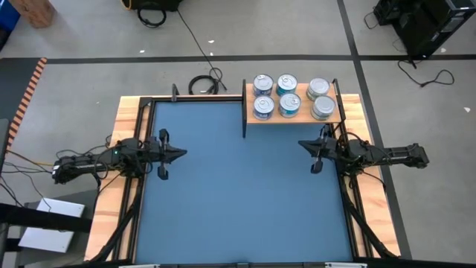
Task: Stack canned seafood by type on shelf
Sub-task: Return to Home Position
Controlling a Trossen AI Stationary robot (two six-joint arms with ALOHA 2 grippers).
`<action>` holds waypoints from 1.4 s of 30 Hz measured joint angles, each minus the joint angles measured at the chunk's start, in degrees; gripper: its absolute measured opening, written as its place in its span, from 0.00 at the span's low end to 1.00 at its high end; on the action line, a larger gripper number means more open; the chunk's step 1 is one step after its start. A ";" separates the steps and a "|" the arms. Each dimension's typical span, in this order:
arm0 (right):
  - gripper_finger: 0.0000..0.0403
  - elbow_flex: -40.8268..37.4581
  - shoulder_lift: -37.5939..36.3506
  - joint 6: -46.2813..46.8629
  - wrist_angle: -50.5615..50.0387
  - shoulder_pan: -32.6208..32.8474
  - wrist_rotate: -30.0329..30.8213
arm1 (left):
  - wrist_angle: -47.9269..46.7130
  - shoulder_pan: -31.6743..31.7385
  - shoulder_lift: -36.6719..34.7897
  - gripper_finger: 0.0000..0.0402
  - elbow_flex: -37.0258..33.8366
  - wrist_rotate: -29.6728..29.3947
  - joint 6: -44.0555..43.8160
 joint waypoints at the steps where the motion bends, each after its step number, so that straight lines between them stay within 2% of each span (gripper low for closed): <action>1: 0.00 0.00 0.30 -0.30 0.16 0.00 2.15 | 0.00 0.02 0.00 0.01 0.00 0.20 -0.10; 4: 0.02 0.00 0.91 -2.91 0.59 -0.02 8.39 | -0.06 0.00 0.00 0.01 0.00 -0.18 -0.63; 10: 0.07 0.00 1.79 -0.51 0.61 -0.02 14.46 | -0.22 0.02 0.00 0.01 0.00 -1.11 -2.01; 15: 0.07 0.00 1.98 1.72 0.60 -0.02 14.60 | -0.26 0.01 0.02 0.01 0.00 -1.30 -1.58; 21: 0.06 0.00 1.98 0.79 0.64 -0.02 14.58 | -0.39 0.02 0.11 0.01 0.00 -2.03 -5.04; 42: 0.07 0.00 1.98 0.69 0.82 -0.02 14.58 | -0.33 0.02 0.11 0.01 -0.02 -1.98 -4.80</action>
